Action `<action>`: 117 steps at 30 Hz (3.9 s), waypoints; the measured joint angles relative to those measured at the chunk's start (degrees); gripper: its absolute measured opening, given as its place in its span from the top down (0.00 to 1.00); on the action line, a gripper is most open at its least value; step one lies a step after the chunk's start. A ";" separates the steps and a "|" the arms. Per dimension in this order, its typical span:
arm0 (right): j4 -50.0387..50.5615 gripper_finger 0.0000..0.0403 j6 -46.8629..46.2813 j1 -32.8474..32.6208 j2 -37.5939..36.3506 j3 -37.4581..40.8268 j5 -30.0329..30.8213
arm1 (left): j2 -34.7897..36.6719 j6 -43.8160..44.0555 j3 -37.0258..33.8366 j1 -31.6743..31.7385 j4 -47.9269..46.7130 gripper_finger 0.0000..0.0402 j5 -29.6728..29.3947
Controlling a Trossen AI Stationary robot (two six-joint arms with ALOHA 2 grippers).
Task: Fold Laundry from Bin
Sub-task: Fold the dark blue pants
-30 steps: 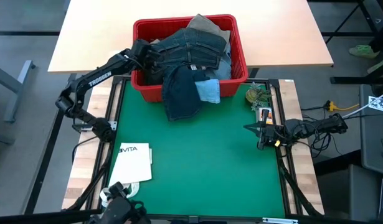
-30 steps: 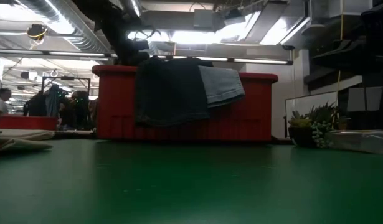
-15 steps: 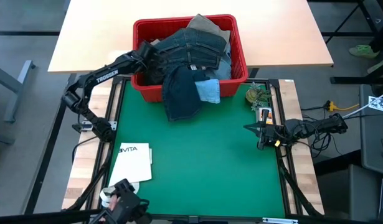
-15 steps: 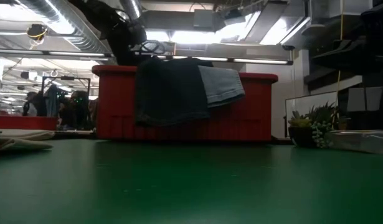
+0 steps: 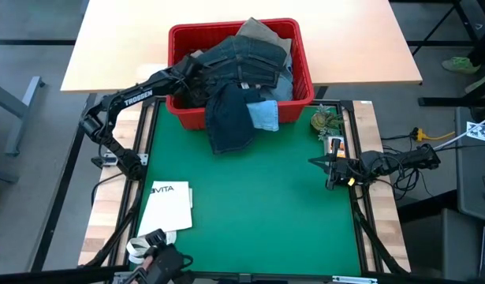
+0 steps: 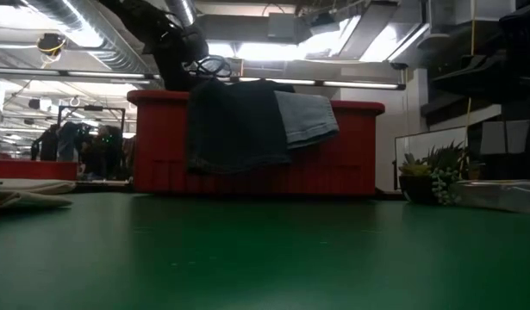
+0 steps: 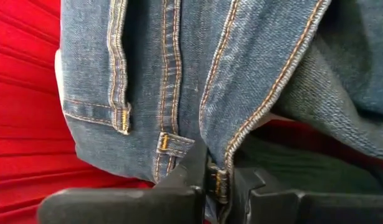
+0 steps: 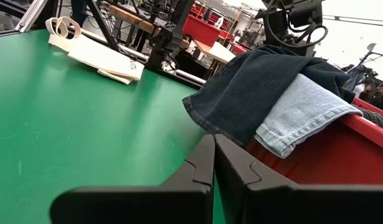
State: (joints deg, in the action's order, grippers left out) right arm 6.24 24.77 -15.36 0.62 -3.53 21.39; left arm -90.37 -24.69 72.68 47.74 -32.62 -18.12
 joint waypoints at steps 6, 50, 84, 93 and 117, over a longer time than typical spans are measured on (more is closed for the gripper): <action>-0.04 0.97 0.00 -0.01 0.00 0.00 0.00 | 0.00 0.00 5.25 -2.02 -0.44 0.96 0.12; -22.91 0.38 17.97 0.01 3.28 -7.68 20.67 | 0.04 8.24 30.65 -17.31 -4.64 0.96 20.58; -22.83 0.38 15.92 31.66 74.14 -50.80 7.51 | 0.04 13.86 30.65 -15.77 13.05 0.96 20.21; -22.83 0.38 11.14 31.53 85.72 -60.76 10.94 | 0.04 13.97 30.65 -15.77 12.96 0.96 20.19; -27.04 0.38 7.48 35.10 92.32 -61.72 25.98 | 0.07 15.14 30.63 -16.21 12.87 0.96 20.73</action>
State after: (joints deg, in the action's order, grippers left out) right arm -20.80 32.25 19.74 92.95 -65.25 47.37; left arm -90.30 -9.55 103.31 31.53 -19.75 2.61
